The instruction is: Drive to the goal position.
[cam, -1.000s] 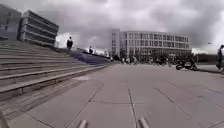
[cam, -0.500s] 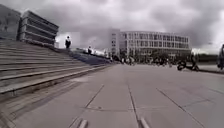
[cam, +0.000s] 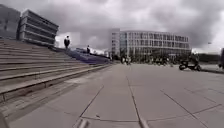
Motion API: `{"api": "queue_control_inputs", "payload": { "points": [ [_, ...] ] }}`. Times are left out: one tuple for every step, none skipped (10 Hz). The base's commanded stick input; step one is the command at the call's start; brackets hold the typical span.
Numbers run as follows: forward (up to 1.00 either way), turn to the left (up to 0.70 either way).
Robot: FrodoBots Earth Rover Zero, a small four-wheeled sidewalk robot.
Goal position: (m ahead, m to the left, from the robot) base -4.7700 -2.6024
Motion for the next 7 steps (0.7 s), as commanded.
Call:
{"api": "queue_control_inputs", "payload": {
  "points": [
    [0.5,0.0],
    [0.5,0.0],
    [0.5,-0.02],
    [0.5,-0.24],
    [0.5,-0.46],
    [0.5,-0.5],
    [0.5,-0.5]
  ]
}}
